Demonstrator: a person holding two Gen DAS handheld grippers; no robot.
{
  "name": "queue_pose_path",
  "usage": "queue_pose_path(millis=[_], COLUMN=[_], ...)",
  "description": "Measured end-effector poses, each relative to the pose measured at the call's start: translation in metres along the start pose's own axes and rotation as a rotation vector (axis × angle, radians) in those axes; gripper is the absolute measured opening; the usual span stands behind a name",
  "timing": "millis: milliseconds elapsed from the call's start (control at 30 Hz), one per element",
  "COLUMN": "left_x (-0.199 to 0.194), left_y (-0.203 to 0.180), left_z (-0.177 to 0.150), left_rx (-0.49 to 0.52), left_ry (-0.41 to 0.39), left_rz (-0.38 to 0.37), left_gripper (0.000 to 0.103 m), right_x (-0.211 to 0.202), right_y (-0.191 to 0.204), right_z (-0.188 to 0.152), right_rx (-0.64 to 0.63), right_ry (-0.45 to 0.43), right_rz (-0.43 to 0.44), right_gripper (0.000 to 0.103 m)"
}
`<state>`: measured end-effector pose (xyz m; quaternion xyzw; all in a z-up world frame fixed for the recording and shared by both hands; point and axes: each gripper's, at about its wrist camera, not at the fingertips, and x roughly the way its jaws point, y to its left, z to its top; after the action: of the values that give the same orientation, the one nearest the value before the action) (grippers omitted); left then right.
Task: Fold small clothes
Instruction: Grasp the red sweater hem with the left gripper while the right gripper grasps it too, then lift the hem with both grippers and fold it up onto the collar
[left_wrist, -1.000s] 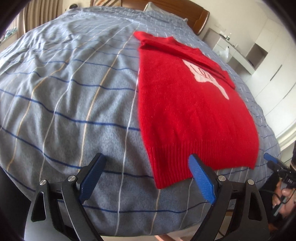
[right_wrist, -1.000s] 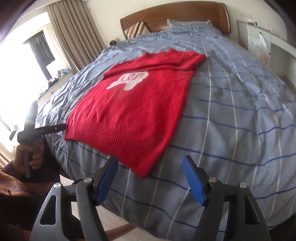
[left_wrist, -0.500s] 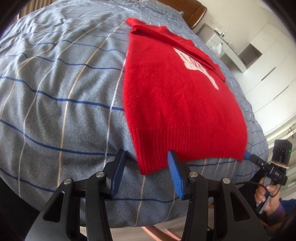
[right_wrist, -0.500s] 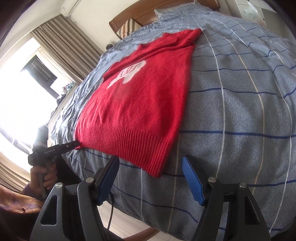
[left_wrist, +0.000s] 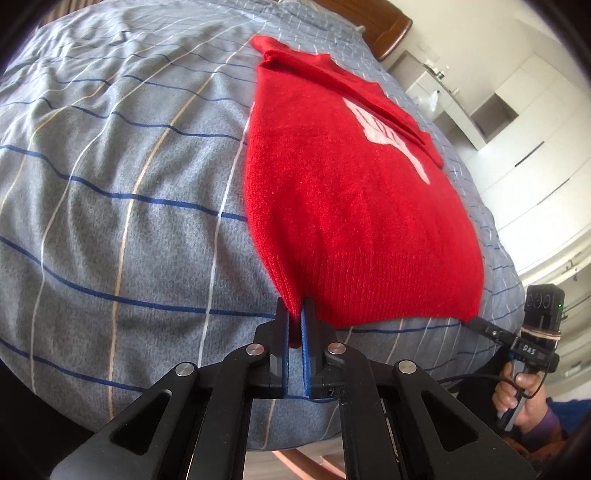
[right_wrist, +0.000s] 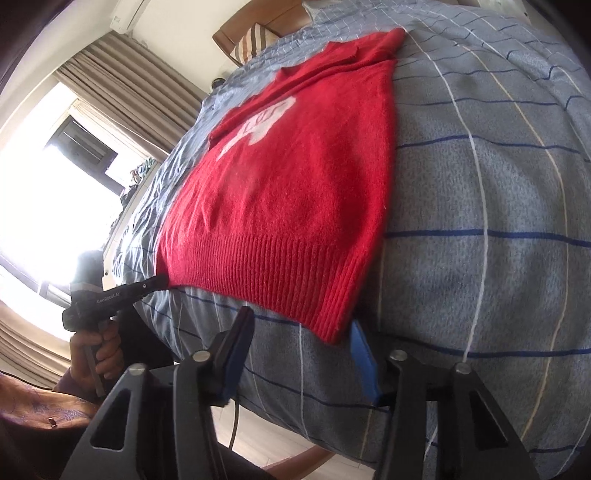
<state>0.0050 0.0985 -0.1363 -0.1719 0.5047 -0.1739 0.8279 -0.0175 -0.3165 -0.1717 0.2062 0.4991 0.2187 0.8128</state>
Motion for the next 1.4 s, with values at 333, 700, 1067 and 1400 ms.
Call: queue_pose_path(millis=[333, 700, 1067, 1400], left_x=[-0.041, -0.041, 0.039, 0.138], left_y=[-0.002, -0.020, -0.029, -0.006], left_z=[0.008, 0.105, 0.267, 0.351], left_rx=[-0.051, -0.007, 0.025, -0.023], left_ry=[-0.101, -0.260, -0.313, -0.227], left_rz=[-0.077, -0.097, 0.039, 0.145], left_gripper=[0.002, 0.002, 0.002, 0.002], right_x=[-0.037, -0.054, -0.007, 0.077], right_y=[0.013, 0.041, 0.031, -0.026], right_z=[0.010, 0.104, 0.269, 0.360], right_rx=[-0.009, -0.182, -0.192, -0.118], right_ry=[-0.130, -0.308, -0.418, -0.333], right_rz=[-0.020, -0.134, -0.210, -0.259], right_gripper=[0.005, 0.005, 0.005, 0.005])
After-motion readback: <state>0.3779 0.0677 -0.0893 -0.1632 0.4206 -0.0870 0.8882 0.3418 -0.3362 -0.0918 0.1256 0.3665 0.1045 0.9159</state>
